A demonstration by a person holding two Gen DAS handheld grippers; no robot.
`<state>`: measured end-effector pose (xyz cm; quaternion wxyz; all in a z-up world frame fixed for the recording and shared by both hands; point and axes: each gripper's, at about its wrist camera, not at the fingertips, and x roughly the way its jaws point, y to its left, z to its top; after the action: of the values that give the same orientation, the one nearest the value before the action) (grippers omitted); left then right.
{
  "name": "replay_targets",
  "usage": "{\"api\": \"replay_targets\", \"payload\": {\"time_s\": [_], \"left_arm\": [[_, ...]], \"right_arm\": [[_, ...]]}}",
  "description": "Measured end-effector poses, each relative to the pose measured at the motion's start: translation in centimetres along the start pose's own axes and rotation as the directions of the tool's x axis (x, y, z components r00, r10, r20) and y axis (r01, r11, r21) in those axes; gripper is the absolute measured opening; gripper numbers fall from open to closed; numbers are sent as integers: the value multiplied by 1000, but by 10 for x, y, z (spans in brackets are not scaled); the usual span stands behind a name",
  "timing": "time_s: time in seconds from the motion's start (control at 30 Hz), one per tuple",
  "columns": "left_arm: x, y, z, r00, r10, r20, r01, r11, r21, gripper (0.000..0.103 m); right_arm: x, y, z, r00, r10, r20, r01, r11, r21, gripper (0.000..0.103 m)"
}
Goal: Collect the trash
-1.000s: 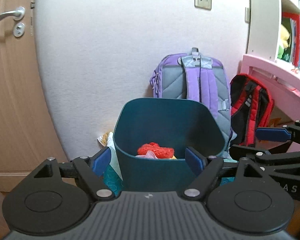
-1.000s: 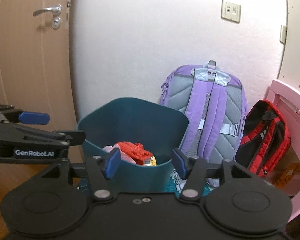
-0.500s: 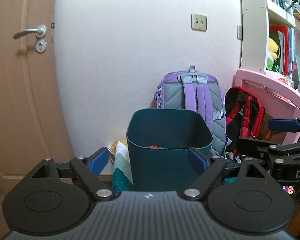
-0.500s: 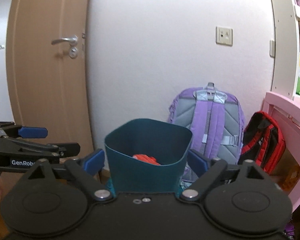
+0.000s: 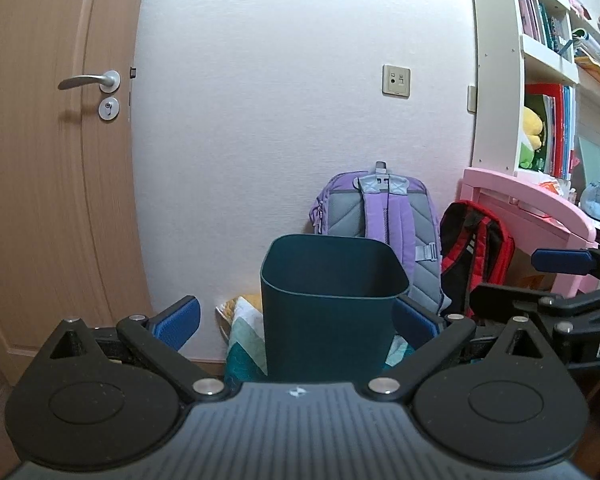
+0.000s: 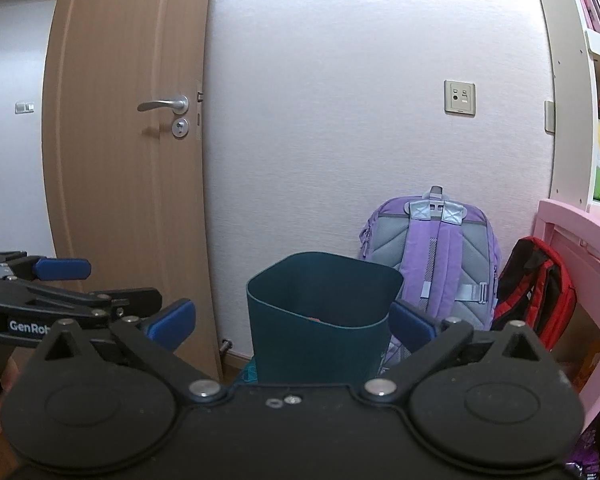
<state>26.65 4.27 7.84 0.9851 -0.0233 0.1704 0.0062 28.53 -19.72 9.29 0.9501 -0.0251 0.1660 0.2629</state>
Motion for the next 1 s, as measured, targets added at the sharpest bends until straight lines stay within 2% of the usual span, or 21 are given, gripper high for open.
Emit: {"api": "replay_targets", "payload": {"time_s": [0.4,0.8,1.0], "left_arm": [[-19,-2,-10,999,4,33,-4,1000,4,103],[-26,9,-7,999,5,38,-2,998,-65,103],[-31,8,-6,998,15,55,-11,998,-66,103]], "right_arm": [[-6,1,-6,1000,13,24,-13,1000,23,103],[-10,2,-9,999,20,36,-20,1000,20,103],[-12,1,-8,999,21,45,-22,1000,22,103]]}}
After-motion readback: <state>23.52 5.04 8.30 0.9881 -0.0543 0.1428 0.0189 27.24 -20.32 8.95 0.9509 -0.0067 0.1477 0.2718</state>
